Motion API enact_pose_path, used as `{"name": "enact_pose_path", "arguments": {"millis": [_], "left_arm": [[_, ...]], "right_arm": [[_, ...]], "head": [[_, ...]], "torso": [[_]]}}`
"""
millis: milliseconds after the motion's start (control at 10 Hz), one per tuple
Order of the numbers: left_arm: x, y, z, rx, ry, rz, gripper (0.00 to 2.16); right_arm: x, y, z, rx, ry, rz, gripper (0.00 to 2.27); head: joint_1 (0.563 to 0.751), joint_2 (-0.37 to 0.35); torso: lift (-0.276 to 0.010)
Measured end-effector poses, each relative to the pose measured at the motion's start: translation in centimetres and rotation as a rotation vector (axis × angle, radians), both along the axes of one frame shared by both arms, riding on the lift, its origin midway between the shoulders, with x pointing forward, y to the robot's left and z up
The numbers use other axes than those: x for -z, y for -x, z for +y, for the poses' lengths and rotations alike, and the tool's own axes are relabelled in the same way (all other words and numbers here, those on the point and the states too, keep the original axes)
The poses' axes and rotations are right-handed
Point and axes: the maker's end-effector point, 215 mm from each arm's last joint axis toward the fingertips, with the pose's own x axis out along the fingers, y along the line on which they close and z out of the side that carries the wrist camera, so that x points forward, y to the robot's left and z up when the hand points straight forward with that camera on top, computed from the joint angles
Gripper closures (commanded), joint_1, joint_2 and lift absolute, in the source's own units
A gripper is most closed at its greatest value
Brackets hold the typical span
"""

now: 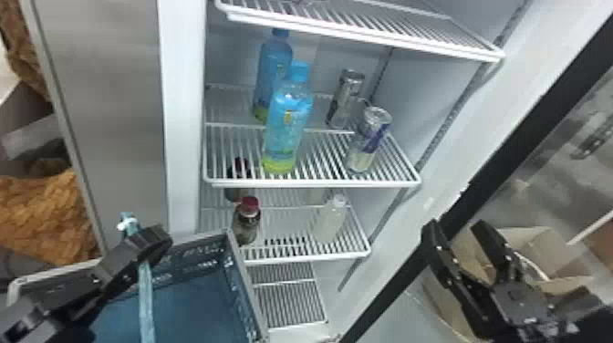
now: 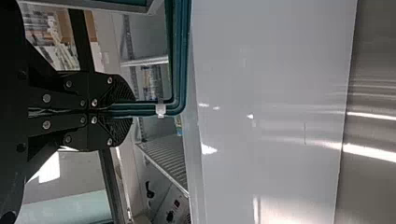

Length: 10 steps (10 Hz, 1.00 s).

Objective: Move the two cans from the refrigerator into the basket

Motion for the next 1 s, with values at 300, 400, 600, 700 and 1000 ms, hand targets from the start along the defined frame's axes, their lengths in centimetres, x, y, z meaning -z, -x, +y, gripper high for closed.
{"name": "enact_pose_path", "arguments": {"millis": [300,400,600,700,1000], "left_arm": [[-0.1,0.0,0.0,0.000,0.004,0.000,1.20],[-0.1,0.0,0.0,-0.001,0.004,-0.001,1.20],[-0.1,0.0,0.1,-0.004,0.007,0.000,1.20],[-0.1,0.0,0.1,-0.004,0.008,0.000,1.20],[-0.2,0.0,0.0,-0.003,0.010,0.000,1.20]], "right_arm": [[0.6,-2.1,0.5,0.007,-0.014,0.003,0.20],[0.7,-2.6,0.7,0.006,-0.015,0.010,0.20],[0.7,-4.0,1.1,0.014,-0.018,0.015,0.20],[0.7,-4.8,1.3,0.013,-0.020,0.016,0.20],[1.3,-7.8,2.0,0.003,-0.043,0.017,0.20]], "head": [[0.695,-0.350],[0.695,-0.350],[0.695,-0.350],[0.695,-0.350],[0.695,-0.350]], "torso": [[-0.035],[-0.035],[-0.035],[-0.035],[-0.035]]}}
